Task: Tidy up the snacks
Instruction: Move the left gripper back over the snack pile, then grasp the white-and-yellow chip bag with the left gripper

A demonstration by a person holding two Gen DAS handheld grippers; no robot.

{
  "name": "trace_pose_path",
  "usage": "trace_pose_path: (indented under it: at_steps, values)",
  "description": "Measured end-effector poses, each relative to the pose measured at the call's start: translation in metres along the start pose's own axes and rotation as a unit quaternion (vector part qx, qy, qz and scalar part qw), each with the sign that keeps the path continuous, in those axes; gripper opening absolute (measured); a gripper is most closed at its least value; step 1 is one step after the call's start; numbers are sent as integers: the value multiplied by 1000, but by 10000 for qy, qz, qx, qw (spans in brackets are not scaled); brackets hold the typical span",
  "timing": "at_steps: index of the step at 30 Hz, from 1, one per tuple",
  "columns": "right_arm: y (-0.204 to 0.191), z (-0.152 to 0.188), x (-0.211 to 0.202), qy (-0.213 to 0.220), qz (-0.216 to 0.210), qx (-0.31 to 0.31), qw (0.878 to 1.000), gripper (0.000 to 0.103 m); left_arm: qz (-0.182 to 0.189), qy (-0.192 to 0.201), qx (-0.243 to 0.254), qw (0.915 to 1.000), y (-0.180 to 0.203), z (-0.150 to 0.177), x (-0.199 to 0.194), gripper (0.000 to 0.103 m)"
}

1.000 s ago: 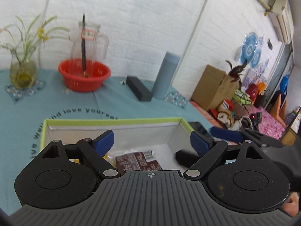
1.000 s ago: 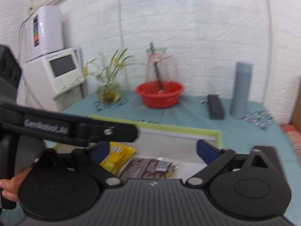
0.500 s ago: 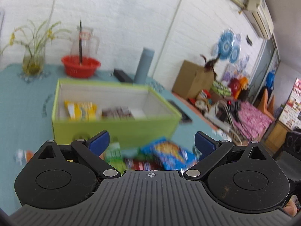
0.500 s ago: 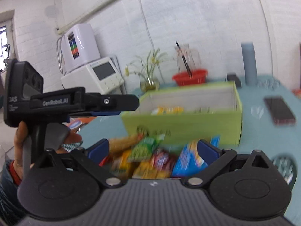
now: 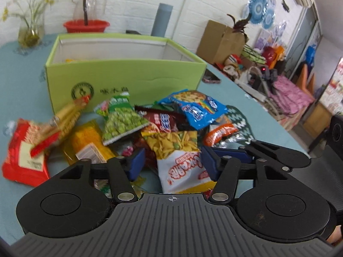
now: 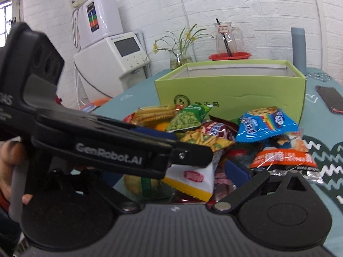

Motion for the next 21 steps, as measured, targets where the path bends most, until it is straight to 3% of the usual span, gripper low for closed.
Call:
trace_pose_path:
  at_steps: [2, 4, 16, 18, 20, 21]
  values:
    - [-6, -1, -1, 14, -141, -53, 9999, 99, 260, -110, -204, 9994, -8, 3, -3, 25]
    - [-10, -1, 2, -22, -248, -24, 9997, 99, 335, -131, -428, 9984, -16, 7, -9, 25]
    - [-67, 17, -9, -425, -851, -4, 9955, 99, -107, 30, -249, 9996, -18, 62, -63, 27]
    - [-72, 23, -11, -504, -819, 17, 9954, 99, -152, 82, -294, 9994, -19, 68, -72, 35]
    - [-71, 28, -14, -516, -535, 37, 9972, 99, -273, 261, -403, 9985, -23, 70, -82, 60]
    - [-69, 31, -14, -523, -371, 56, 9979, 99, -339, 387, -456, 9976, -25, 69, -87, 64]
Point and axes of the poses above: each gripper's, at about its wrist camera, not at the fingertips, and x roughly the way its jaws point, y to its right, z to its underside, the point moved 4 cm from there along x, roughly the way its jaws point, and after that the axes turned 10 degrees about -x, right-handed, at the moved point
